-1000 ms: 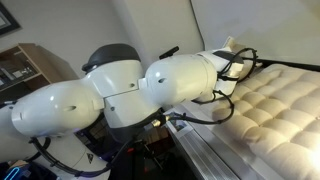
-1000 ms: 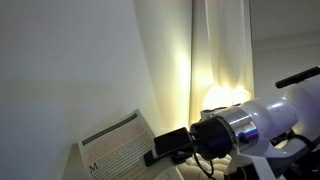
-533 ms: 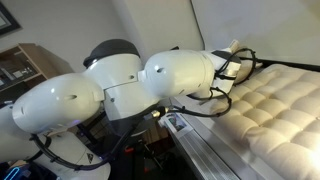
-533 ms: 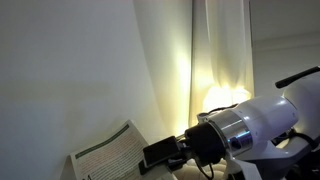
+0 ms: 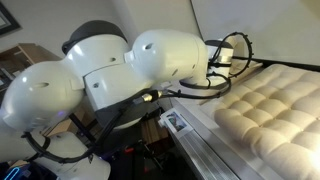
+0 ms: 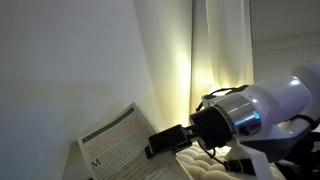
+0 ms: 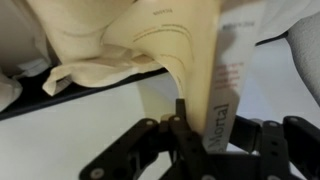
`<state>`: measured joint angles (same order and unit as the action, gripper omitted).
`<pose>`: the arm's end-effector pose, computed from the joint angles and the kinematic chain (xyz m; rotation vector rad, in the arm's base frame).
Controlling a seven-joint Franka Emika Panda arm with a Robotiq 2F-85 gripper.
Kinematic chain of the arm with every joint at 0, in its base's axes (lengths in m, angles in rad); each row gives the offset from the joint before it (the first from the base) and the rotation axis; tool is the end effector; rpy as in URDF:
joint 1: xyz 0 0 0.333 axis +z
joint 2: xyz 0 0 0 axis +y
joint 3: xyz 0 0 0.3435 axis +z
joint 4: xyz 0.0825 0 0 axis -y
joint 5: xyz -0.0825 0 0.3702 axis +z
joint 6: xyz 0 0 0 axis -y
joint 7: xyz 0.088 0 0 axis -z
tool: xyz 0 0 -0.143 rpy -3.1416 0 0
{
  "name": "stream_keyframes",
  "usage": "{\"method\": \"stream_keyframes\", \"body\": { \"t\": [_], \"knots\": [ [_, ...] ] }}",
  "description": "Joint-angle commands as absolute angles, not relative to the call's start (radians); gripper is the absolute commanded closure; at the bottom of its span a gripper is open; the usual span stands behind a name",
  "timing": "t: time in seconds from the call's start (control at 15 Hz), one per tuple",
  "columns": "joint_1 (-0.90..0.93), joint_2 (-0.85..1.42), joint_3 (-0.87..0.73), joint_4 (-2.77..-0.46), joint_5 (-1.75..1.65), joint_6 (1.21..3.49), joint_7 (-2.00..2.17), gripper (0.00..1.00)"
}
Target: Flip over the book on the left pillow
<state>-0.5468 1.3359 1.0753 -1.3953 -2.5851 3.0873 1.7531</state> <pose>0.7009 0.2043 0.2008 -2.2599 -0.3269 -1.2667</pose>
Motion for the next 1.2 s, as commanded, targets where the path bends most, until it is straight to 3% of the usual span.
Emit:
{"method": "stream_keyframes", "body": {
  "t": [0.0, 0.47, 0.93, 1.0, 1.13],
  "knots": [
    [-0.643, 1.244, 1.091, -1.592, -2.611, 2.983, 1.688, 0.93],
    [-0.813, 1.566, 1.306, -1.606, -2.607, 3.04, 1.366, 0.93],
    [-0.809, 1.512, 1.226, -1.557, -2.605, 3.16, 1.463, 0.93],
    [-0.809, 1.511, 1.224, -1.554, -2.605, 3.163, 1.463, 0.73],
    [-0.808, 1.508, 1.224, -1.555, -2.605, 3.163, 1.463, 0.73]
  ]
}}
